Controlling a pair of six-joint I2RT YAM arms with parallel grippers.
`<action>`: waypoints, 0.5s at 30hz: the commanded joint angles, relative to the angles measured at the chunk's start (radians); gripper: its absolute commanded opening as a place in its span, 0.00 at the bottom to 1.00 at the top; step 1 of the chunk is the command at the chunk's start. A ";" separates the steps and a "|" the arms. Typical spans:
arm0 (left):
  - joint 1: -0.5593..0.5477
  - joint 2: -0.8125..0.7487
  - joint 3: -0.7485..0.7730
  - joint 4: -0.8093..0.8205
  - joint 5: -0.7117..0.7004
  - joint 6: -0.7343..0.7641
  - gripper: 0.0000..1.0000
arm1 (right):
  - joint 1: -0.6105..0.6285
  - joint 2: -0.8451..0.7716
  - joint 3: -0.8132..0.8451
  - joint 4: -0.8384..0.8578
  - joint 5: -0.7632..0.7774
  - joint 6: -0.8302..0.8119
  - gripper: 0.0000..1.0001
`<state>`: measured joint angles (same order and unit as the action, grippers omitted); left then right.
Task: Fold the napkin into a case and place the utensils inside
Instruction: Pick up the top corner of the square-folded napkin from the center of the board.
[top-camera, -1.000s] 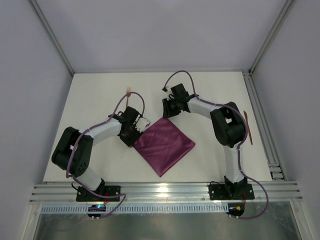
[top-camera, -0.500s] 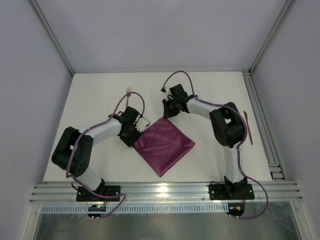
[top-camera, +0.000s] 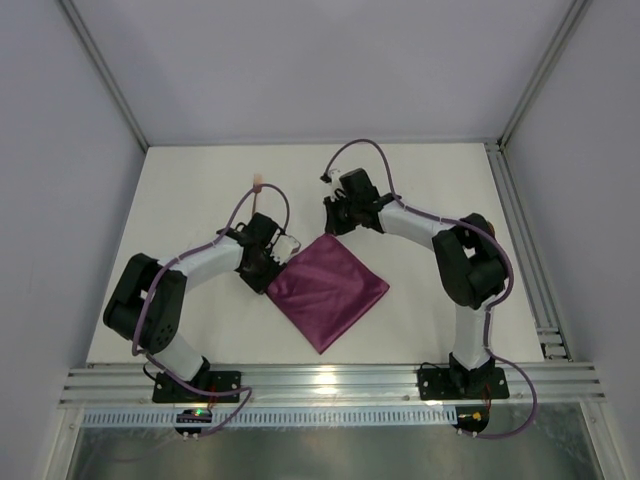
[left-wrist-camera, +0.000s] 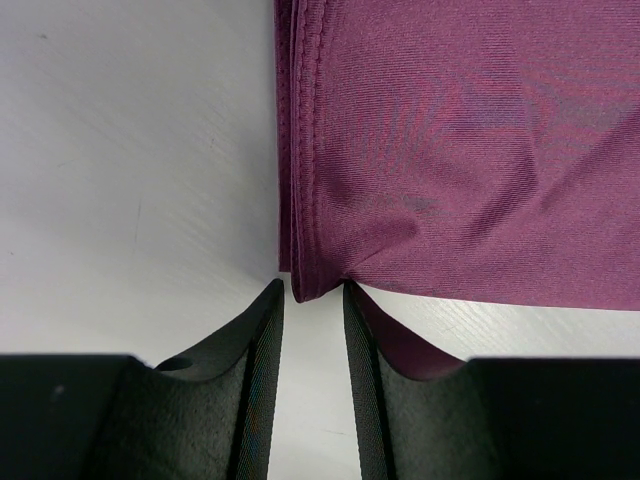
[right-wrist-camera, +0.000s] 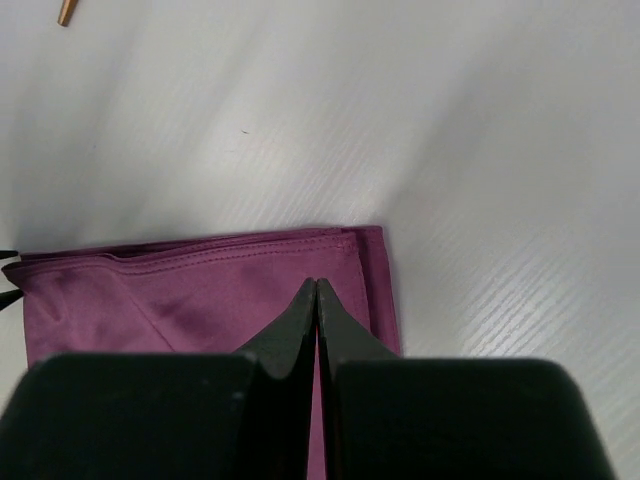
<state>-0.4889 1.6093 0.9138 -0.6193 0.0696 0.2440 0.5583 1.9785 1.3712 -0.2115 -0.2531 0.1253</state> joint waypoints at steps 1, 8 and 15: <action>0.003 -0.029 0.007 0.007 -0.014 0.015 0.33 | 0.005 -0.092 -0.032 0.069 0.022 -0.018 0.03; 0.003 -0.029 0.010 0.003 -0.021 0.021 0.32 | 0.017 -0.139 -0.109 0.090 -0.014 -0.003 0.03; 0.003 -0.022 0.020 -0.002 -0.025 0.017 0.33 | 0.006 -0.023 0.054 0.005 0.006 -0.035 0.39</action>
<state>-0.4889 1.6093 0.9138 -0.6209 0.0574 0.2478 0.5659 1.9144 1.3285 -0.1982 -0.2531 0.1219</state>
